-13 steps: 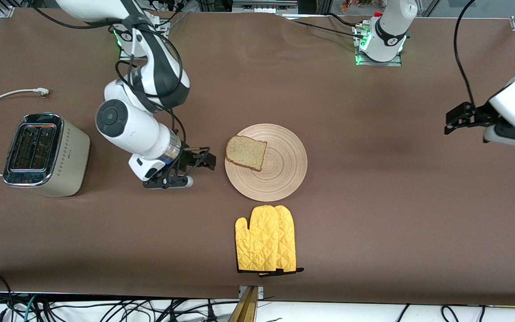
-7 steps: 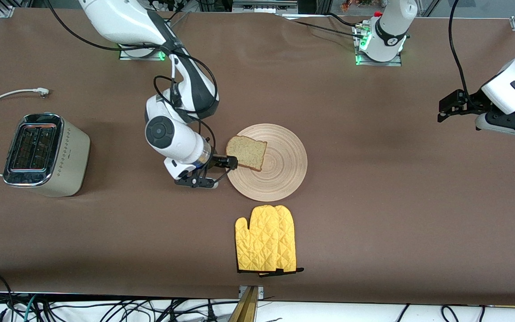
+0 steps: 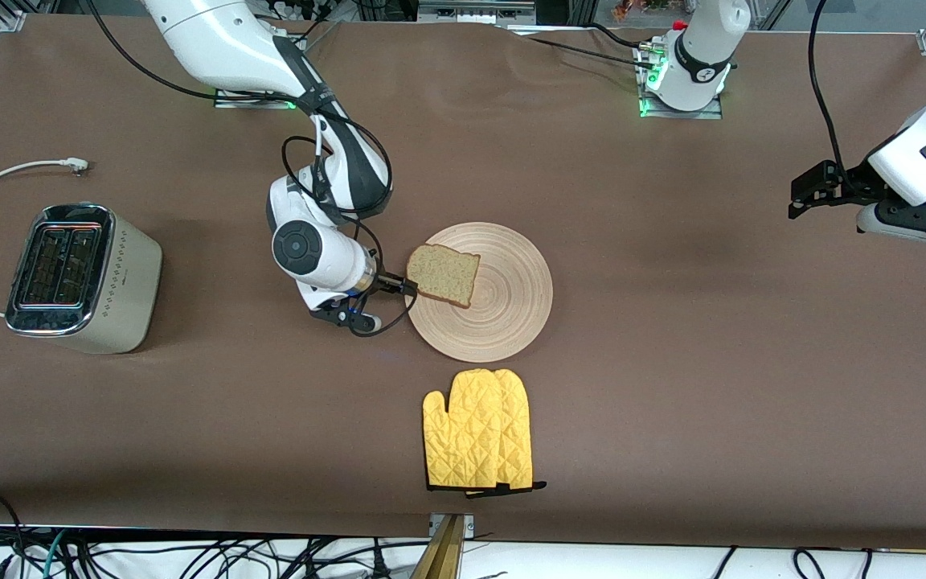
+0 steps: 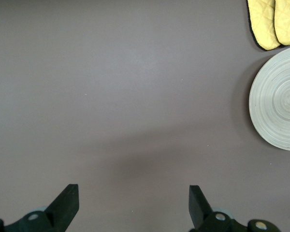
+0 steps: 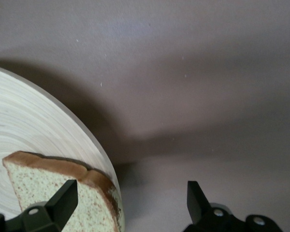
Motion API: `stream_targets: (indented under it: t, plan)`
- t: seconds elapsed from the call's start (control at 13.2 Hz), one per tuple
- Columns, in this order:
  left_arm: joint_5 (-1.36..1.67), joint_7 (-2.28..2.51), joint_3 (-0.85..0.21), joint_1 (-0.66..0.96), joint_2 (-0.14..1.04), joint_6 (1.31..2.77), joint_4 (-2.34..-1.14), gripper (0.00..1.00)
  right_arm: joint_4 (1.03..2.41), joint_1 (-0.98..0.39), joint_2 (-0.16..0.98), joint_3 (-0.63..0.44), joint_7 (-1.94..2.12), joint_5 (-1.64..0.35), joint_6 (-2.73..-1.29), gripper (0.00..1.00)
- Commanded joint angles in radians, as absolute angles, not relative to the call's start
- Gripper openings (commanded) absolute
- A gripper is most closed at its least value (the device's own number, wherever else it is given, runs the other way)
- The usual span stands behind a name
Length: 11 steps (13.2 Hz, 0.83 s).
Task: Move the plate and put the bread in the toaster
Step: 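Lower the right gripper over the bread slice on the plate, then close the right gripper on the bread slice edge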
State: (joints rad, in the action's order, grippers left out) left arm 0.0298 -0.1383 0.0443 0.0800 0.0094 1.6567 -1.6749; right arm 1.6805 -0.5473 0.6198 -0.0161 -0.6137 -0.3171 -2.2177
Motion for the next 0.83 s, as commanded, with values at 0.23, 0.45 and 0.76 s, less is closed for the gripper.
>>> stream_targets:
  t: [0.23,0.45,0.76]
  plan:
    - [-0.003,-0.129,0.041,0.080,0.003,1.640,-1.667,1.00,1.735,-0.552,0.575,0.018,-0.658,-0.374,-2.230,0.97]
    - [-0.003,-0.129,0.041,0.080,0.003,1.638,-1.667,1.00,1.735,-0.554,0.583,0.025,-0.658,-0.376,-2.235,0.88]
    - [-0.003,-0.135,0.041,0.080,0.003,1.632,-1.667,1.00,1.741,-0.575,0.589,0.026,-0.657,-0.374,-2.238,0.70]
